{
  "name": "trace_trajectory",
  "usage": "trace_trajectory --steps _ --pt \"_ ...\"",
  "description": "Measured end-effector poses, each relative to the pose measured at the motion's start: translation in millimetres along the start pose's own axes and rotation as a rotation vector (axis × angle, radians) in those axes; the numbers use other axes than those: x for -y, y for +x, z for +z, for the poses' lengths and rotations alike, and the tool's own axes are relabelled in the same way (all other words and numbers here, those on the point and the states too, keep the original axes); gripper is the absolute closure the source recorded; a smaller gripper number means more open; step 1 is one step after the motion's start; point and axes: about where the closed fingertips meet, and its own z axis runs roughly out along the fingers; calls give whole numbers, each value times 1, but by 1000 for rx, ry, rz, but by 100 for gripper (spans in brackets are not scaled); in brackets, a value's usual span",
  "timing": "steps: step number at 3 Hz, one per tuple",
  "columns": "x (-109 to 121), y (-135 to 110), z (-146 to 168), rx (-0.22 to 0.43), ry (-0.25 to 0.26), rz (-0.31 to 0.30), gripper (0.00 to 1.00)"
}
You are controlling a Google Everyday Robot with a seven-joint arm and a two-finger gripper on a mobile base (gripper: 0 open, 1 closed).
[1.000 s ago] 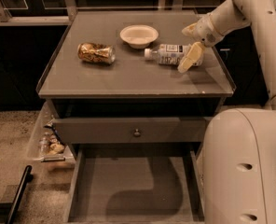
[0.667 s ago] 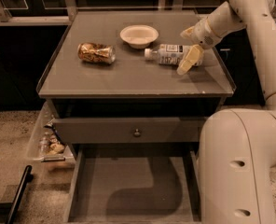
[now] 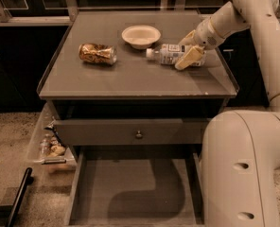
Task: Place blue plastic bottle into middle drawer
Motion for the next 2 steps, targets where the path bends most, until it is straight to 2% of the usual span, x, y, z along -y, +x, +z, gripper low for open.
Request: trace_trajectory --steps 2 --pt "0 0 0 0 0 0 88"
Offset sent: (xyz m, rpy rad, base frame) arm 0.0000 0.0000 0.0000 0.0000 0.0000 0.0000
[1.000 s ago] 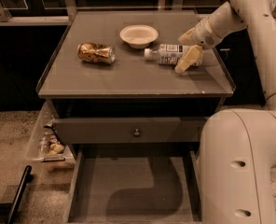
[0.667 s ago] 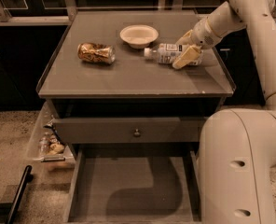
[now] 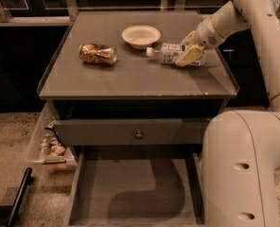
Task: Place blue plastic bottle into middle drawer
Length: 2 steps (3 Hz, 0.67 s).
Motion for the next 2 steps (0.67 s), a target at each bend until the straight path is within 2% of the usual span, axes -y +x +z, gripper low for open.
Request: trace_trajectory --steps 1,2 --pt "-2 3 -9 23 18 -7 100" --pt "-10 3 -57 68 122 -60 100"
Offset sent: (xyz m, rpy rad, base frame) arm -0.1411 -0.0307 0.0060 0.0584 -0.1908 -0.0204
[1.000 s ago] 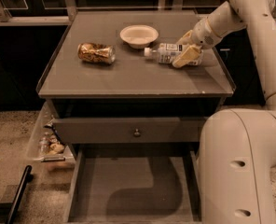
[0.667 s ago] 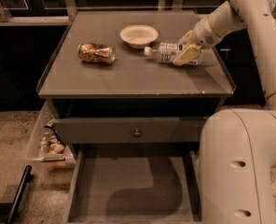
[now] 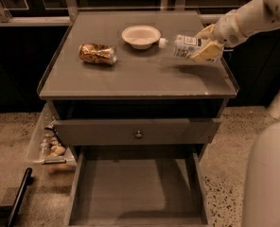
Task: Place blue plastic bottle into middle drawer
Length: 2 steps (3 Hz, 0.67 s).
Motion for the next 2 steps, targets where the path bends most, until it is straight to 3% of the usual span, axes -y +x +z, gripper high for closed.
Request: trace_trajectory --steps 1,2 --pt "-26 -17 -65 88 105 -73 100" --pt "-61 -32 -115 118 213 -149 100"
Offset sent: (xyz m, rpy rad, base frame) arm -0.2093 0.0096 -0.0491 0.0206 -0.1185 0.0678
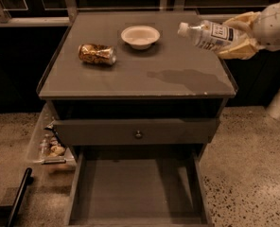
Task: Place blue plastic bottle into middle drawer
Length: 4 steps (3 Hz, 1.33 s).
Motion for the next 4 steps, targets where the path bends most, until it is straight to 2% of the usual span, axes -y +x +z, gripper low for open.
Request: trace_trajectory --steps 1,2,3,4 --pt "-51 -1 -24 -13 6 -13 100" --pt "-116 4 -26 -48 -50 6 100" --pt "-190 21 11 -66 -183 42 100" --pt "-217 29 22 -73 -237 61 100"
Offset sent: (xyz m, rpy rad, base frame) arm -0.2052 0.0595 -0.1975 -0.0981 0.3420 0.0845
